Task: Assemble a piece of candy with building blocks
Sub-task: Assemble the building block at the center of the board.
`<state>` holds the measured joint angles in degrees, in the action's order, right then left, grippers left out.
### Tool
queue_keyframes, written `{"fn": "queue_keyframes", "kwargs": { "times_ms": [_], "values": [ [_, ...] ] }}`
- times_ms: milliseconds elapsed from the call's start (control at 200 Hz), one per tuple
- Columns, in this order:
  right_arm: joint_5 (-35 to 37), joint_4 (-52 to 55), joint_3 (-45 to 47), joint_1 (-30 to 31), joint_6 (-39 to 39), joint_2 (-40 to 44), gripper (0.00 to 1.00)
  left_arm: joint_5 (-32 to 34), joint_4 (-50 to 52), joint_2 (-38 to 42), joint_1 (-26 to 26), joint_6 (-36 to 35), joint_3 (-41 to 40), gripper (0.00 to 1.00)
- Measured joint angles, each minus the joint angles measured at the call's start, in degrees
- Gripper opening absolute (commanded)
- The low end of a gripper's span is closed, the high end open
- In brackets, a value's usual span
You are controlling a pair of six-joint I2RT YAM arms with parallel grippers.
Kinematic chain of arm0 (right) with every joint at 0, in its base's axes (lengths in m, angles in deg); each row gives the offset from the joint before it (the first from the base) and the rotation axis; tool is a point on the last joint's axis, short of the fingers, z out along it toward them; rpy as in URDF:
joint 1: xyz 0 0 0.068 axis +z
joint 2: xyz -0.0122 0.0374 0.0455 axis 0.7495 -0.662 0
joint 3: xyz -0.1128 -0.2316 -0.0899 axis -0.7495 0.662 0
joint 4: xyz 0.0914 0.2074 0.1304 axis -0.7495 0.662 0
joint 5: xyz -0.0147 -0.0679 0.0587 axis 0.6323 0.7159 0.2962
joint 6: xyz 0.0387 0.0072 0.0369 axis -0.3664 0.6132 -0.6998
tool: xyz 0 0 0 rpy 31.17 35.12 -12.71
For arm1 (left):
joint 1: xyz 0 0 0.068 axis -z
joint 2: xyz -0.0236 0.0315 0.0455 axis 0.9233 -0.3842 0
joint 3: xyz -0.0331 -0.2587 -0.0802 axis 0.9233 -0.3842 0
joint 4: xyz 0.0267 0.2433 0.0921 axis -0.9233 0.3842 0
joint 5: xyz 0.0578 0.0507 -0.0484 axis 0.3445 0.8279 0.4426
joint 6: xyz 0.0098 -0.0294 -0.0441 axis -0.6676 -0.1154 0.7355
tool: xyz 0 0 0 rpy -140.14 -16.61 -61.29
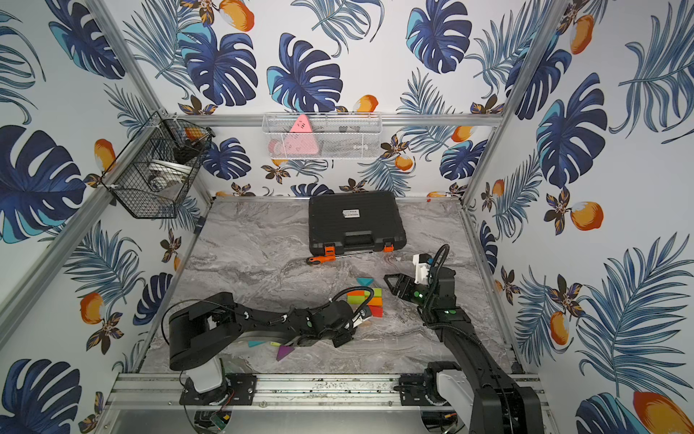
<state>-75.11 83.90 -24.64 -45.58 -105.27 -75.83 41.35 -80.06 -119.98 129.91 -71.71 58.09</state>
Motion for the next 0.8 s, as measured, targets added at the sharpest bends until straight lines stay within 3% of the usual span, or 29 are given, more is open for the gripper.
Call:
{"fn": "queue_keyframes", "kwargs": {
  "times_ms": [801],
  "values": [
    [0.0, 0.0, 0.02, 0.09, 0.2, -0.07, 0.72, 0.63, 0.76, -1.27, 0.0, -1.53, 1.84, 0.21]
  ]
}}
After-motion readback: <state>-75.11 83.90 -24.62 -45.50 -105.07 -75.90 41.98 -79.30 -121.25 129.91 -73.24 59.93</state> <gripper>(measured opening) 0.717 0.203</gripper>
